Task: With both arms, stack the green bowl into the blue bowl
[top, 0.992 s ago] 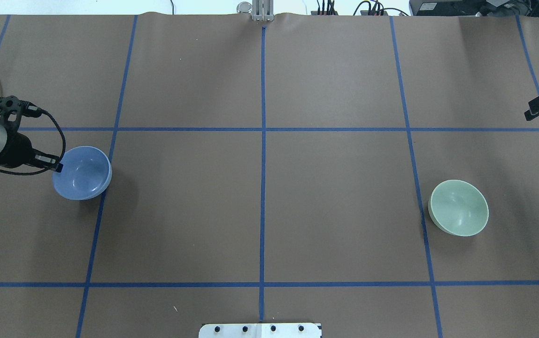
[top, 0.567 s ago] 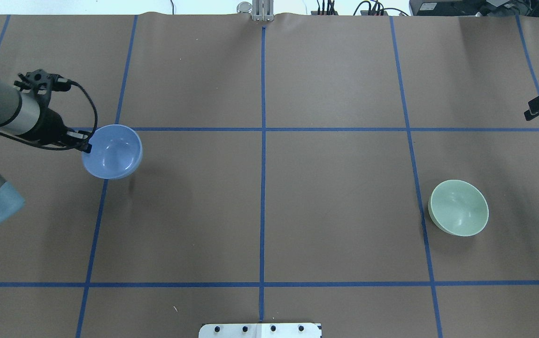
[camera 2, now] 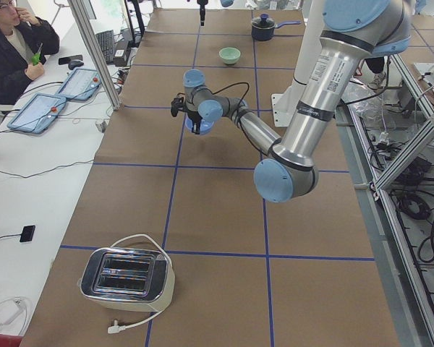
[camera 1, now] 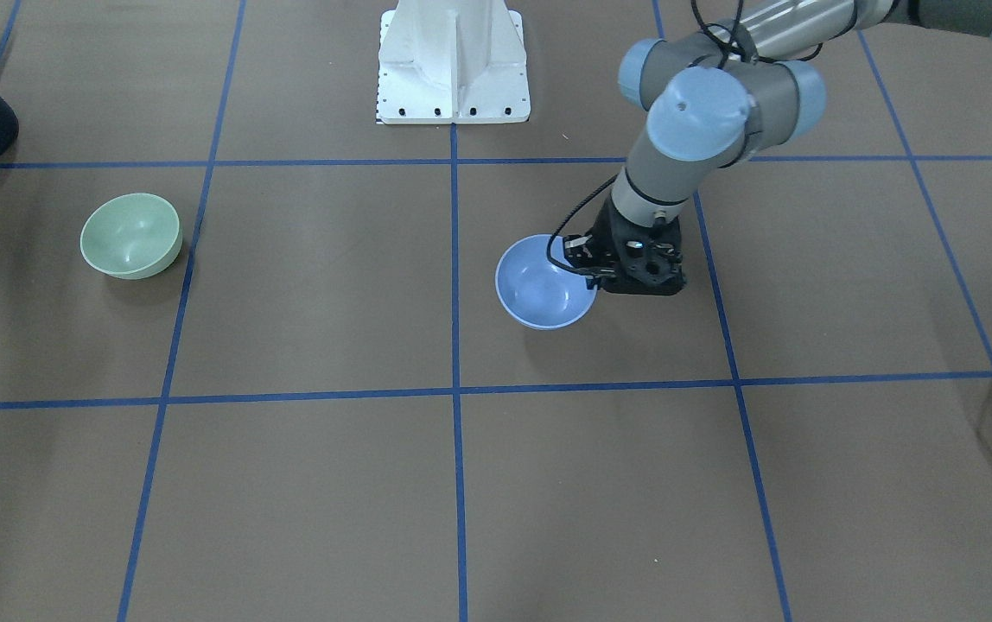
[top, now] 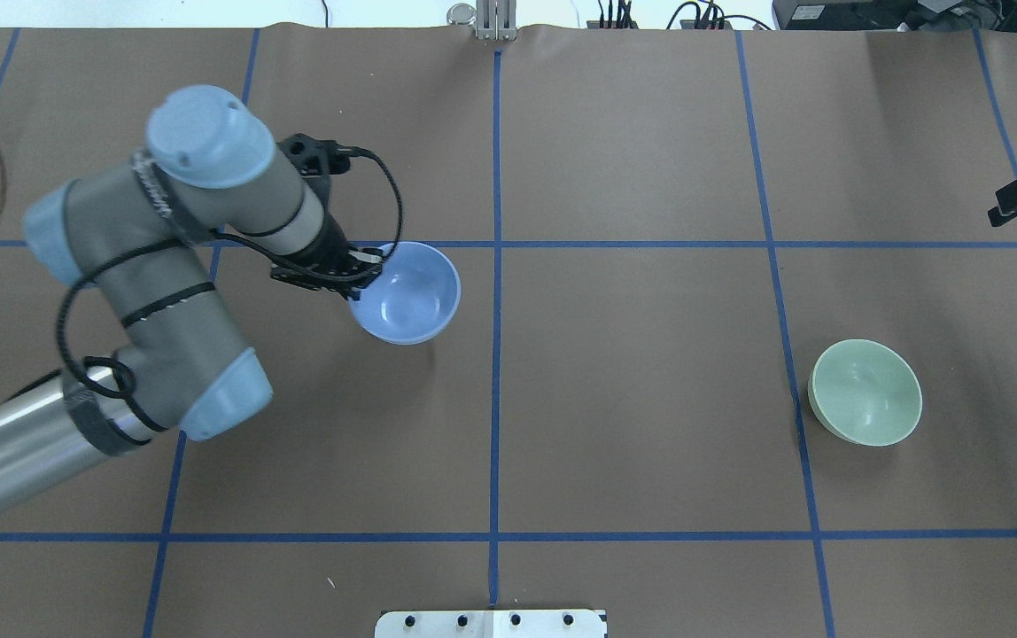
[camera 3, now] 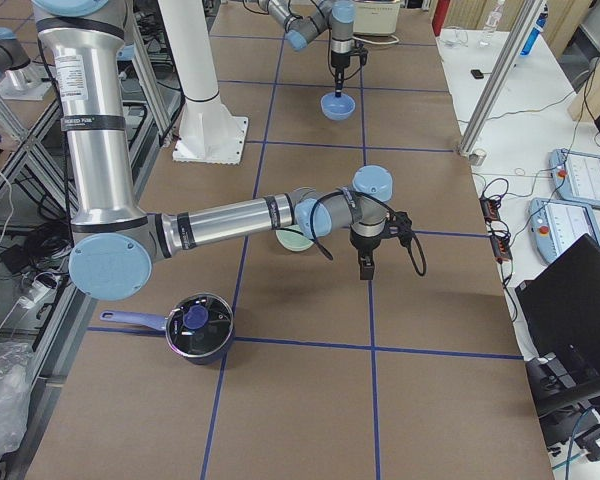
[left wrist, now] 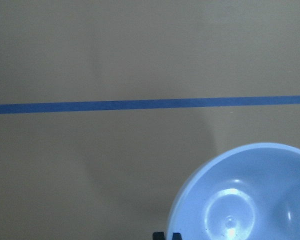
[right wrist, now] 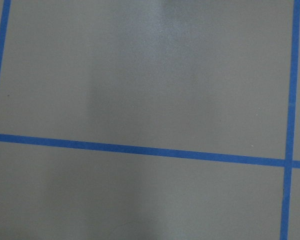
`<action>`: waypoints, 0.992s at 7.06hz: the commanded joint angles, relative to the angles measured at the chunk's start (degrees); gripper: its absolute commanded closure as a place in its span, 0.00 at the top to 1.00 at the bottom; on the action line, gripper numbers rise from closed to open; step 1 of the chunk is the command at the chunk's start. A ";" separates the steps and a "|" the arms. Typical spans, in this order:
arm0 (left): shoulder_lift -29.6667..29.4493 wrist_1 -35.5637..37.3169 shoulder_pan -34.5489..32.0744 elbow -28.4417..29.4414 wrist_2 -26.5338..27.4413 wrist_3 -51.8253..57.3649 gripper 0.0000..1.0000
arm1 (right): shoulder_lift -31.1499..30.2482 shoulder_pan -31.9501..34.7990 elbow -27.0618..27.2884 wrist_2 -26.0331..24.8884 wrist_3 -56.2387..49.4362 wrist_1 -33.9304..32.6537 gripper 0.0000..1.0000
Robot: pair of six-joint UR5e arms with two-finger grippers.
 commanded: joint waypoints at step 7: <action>-7.29 -0.49 7.52 6.25 8.27 -5.47 0.35 | 0.22 0.00 0.00 0.09 0.22 0.00 1.00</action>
